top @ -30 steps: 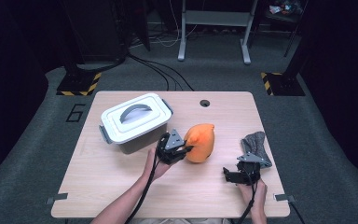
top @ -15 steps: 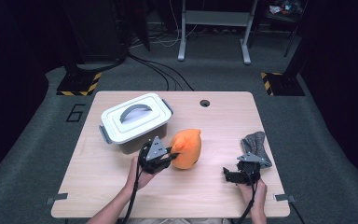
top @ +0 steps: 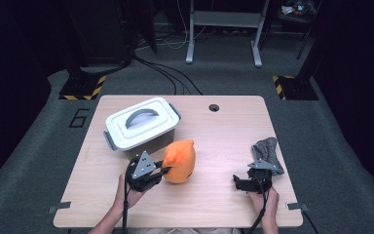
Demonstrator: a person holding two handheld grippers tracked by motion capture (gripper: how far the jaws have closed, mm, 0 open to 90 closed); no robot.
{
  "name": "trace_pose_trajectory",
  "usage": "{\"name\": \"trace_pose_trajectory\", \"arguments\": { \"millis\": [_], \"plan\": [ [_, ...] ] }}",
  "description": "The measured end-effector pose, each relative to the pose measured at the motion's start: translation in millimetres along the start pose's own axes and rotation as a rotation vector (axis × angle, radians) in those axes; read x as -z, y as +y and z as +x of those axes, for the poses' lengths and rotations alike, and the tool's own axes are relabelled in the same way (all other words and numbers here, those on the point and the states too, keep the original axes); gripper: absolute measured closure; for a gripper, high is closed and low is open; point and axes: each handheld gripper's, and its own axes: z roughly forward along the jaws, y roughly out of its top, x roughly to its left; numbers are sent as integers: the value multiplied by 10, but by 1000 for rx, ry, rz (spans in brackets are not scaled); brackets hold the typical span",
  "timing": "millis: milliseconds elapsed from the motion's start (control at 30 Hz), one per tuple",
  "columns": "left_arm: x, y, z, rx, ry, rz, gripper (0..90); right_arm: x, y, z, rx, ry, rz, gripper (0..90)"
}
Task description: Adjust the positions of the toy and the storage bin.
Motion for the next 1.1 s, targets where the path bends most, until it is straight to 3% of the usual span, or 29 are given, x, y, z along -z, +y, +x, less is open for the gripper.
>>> {"name": "trace_pose_trajectory", "arguments": {
  "millis": [300, 500, 733, 933, 1100],
  "plan": [
    [265, -176, 32, 12, 39, 10, 731, 0, 0, -2, -1, 0, 0, 71],
    [398, -307, 93, 69, 38, 2, 730, 0, 0, -2, -1, 0, 1, 71],
    [517, -431, 93, 94, 45, 16, 726, 0, 0, -3, -1, 1, 1, 71],
    [644, -538, 124, 162, 33, 0, 724, 0, 0, -3, -1, 0, 1, 71],
    [728, -595, 107, 183, 35, 1, 724, 0, 0, -3, -1, 0, 1, 71]
  ]
}}
